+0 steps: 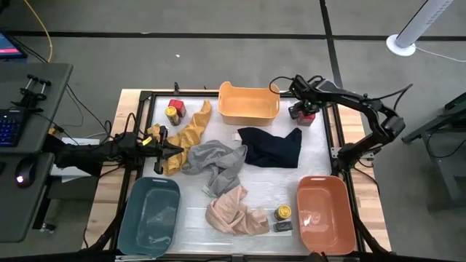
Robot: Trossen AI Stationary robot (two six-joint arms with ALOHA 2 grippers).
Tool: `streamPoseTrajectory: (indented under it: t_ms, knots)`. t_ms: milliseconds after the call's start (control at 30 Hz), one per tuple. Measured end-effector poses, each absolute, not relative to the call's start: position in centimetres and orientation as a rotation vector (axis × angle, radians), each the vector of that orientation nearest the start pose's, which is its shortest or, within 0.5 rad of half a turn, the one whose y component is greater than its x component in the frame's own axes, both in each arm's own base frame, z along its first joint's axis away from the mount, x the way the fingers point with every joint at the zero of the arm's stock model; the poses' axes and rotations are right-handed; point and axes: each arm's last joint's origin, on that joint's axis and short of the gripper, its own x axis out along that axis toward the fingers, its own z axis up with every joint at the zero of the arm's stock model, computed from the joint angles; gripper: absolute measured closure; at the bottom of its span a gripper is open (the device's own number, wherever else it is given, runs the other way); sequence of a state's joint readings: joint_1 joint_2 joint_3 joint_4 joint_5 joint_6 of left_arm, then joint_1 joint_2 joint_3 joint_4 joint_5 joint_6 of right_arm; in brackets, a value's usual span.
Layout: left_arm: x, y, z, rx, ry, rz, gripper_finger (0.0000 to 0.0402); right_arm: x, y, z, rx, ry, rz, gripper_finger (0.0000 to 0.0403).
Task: Sort spices by type
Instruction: Put the right red seasoning can into the orange bin
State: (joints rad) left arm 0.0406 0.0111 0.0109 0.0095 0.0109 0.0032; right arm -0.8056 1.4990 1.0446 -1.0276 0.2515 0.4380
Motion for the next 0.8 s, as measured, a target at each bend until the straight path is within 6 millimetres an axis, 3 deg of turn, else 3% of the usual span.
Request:
streamPoseTrajectory:
  t_ms: [467,633,800]
  knots:
    - [9.8,0.4,16.7,0.003,-0.009,0.030,0.0401,20.7,-14.3,22.1,0.619,1.407,-0.911,0.0403]
    - [9.8,0.4,16.7,0.003,-0.009,0.030,0.0401,21.6,-13.8,25.1,0.544,1.350,-0.802,0.0403]
    - [9.8,0.4,16.7,0.003,-0.010,0.030,0.0401,21.3,-13.6,27.6,0.445,1.419,-0.622,0.0398]
